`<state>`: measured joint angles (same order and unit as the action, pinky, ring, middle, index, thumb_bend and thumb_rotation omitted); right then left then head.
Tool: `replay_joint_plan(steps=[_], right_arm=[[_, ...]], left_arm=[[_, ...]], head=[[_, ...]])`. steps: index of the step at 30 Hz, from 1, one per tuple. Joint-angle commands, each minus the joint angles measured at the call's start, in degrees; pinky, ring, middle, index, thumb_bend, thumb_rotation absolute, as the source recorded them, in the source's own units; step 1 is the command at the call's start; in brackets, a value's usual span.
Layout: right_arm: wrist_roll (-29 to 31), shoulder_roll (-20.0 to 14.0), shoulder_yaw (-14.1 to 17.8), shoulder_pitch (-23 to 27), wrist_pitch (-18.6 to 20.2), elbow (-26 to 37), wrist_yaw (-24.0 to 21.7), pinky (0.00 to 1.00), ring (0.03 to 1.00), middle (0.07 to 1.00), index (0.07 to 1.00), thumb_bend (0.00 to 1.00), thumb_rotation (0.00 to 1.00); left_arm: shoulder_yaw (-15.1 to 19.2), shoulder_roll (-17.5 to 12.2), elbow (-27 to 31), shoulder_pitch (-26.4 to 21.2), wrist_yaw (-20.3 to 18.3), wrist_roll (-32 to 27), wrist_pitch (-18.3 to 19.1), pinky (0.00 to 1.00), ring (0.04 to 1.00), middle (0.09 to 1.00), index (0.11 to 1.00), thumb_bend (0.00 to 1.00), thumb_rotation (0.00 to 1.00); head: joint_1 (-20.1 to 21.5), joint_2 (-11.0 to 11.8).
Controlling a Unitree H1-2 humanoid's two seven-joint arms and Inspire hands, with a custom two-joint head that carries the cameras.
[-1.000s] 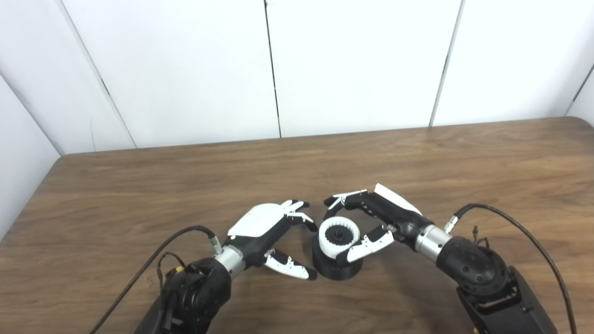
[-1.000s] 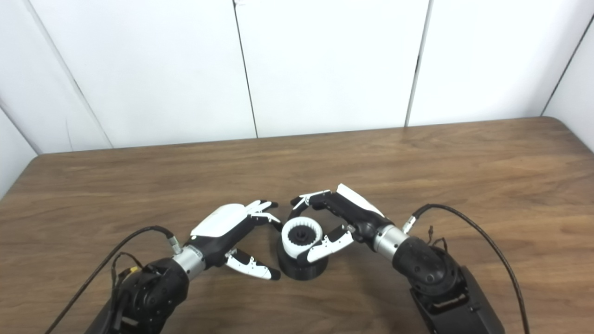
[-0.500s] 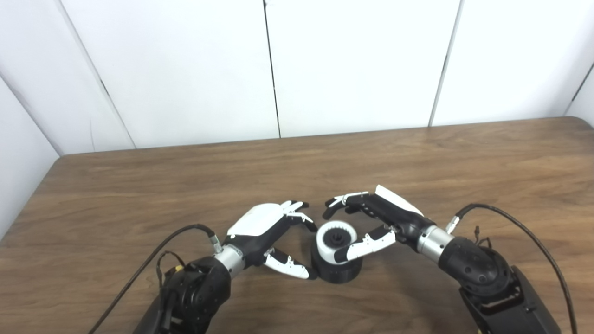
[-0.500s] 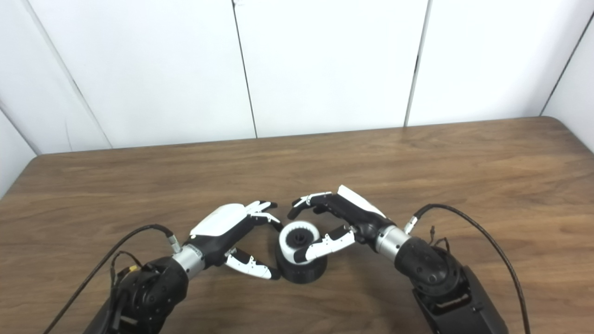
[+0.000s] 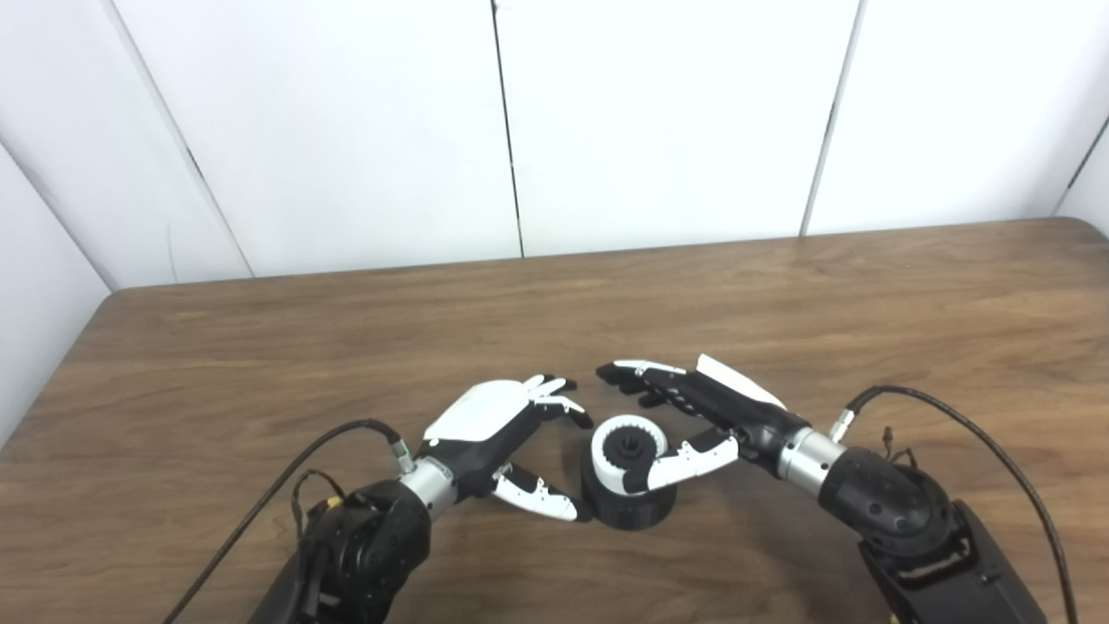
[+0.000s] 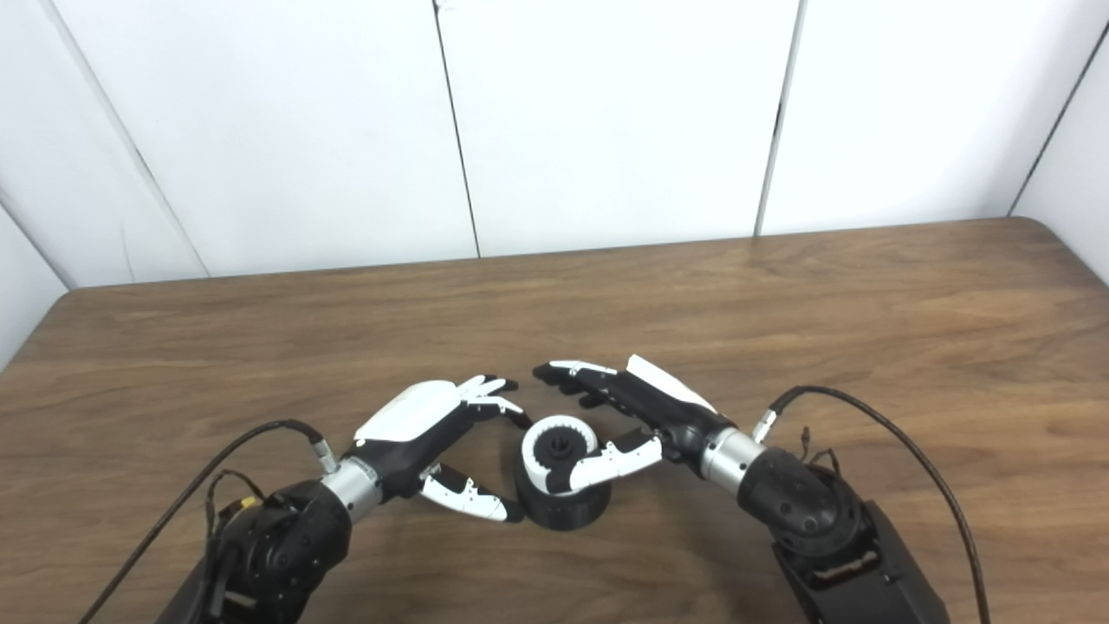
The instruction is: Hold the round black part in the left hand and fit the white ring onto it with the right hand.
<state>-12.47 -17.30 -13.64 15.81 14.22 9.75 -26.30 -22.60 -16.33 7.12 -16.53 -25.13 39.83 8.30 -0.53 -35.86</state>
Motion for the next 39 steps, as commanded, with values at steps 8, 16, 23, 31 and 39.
replay_joint_plan(steps=[8,16,23,31,39], right_arm=[[7.6,2.5,5.0,-1.8,-0.6,3.6,2.3,0.96,0.967,0.942,0.919,1.00,0.46],[12.1,5.1,7.8,-5.0,-0.1,4.8,4.5,0.91,0.975,0.956,0.927,1.00,0.60],[12.9,8.4,8.5,-7.8,1.3,6.9,8.6,0.91,0.980,0.976,0.940,0.83,0.88],[20.6,17.3,14.2,-10.8,6.3,9.4,15.4,1.00,1.000,0.988,0.952,0.56,1.00],[24.9,22.3,17.7,-12.1,5.0,9.9,20.2,1.00,1.000,1.000,0.970,0.49,1.00]], left_arm=[[4.1,1.0,7.0,2.3,-2.5,-7.1,6.4,0.94,1.000,0.973,0.899,1.00,0.43],[8.9,2.3,11.5,5.9,-1.9,-15.3,11.4,0.91,0.978,0.964,0.957,1.00,0.50],[14.3,6.7,13.2,10.2,3.7,-21.7,11.1,0.89,0.955,0.964,0.969,0.87,0.70],[23.1,15.8,11.2,14.0,13.9,-32.6,4.8,0.96,0.972,0.970,0.975,0.61,1.00],[27.1,20.4,9.8,14.9,19.7,-39.3,0.5,1.00,1.000,0.999,0.999,0.56,1.00]], head=[[0.0,-0.3],[-0.1,-1.0],[0.6,-1.0],[1.8,-0.8],[2.3,-0.6]])
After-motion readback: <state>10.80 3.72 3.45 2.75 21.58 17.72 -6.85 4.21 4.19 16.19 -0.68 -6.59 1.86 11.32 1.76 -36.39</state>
